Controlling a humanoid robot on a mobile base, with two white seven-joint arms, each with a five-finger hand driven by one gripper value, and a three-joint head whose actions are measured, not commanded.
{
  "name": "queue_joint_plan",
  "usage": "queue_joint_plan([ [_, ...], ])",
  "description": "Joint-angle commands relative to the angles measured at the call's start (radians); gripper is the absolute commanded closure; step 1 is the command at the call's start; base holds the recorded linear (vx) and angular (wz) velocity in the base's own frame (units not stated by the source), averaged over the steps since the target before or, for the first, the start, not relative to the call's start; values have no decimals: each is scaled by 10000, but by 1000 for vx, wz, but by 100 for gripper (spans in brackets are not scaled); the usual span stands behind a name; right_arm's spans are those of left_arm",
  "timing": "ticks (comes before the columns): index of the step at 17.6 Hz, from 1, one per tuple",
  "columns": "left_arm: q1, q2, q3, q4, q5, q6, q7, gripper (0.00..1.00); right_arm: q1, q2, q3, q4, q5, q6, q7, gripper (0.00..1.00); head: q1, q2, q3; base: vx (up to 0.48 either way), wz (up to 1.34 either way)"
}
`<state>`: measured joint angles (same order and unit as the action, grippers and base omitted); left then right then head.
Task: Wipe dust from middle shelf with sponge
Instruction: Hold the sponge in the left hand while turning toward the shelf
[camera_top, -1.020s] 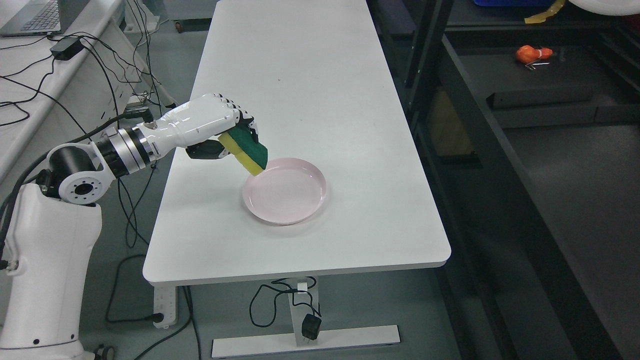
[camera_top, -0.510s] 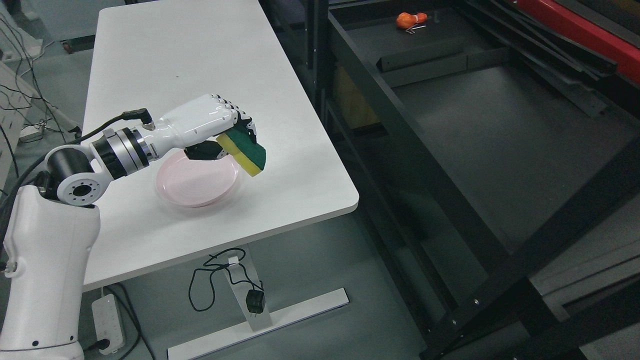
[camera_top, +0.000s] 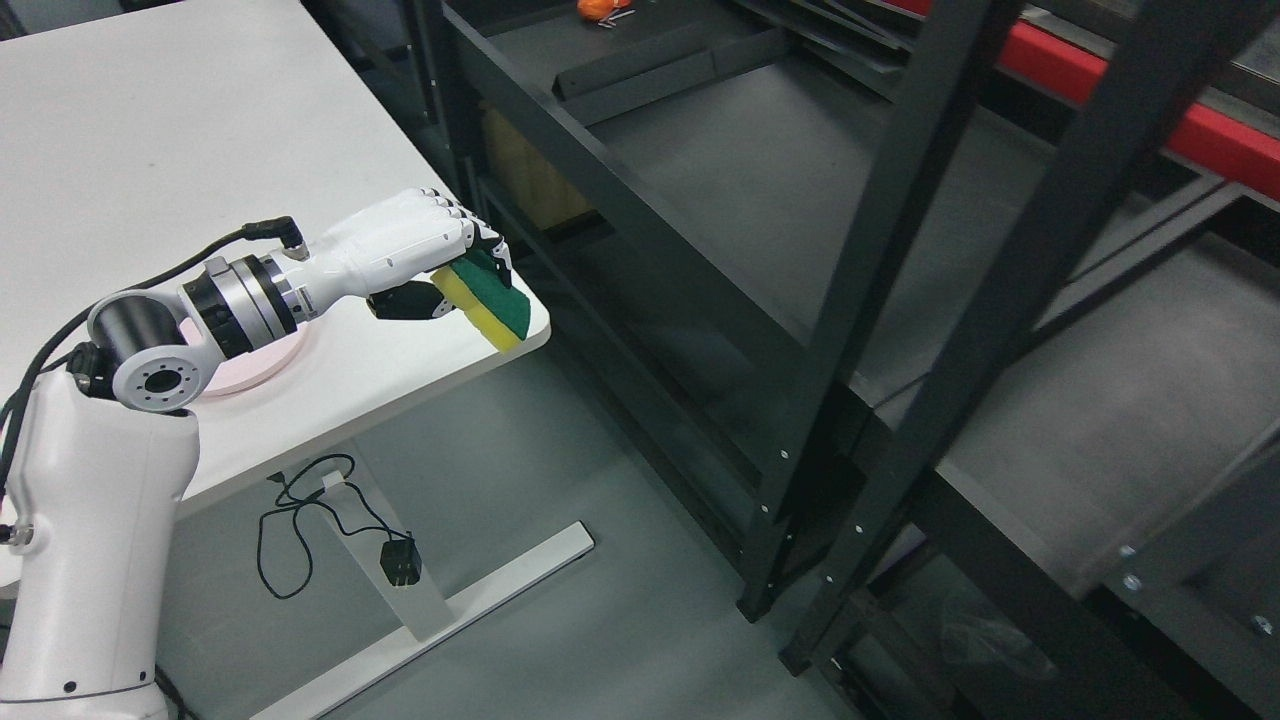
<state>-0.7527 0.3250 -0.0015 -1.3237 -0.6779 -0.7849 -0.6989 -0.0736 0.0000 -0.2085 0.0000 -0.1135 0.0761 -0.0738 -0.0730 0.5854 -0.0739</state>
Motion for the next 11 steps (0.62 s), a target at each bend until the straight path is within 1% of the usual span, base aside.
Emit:
queue_joint_plan([
  [1, -5, -13, 337, 14, 14, -5, -6, 99, 0, -175, -1, -175, 0, 6, 2, 0, 0, 0, 0, -256, -586],
  [11, 25, 17, 352, -1, 106, -5, -6, 99, 0, -175, -1, -175, 0, 6, 2, 0, 0, 0, 0, -243, -603],
])
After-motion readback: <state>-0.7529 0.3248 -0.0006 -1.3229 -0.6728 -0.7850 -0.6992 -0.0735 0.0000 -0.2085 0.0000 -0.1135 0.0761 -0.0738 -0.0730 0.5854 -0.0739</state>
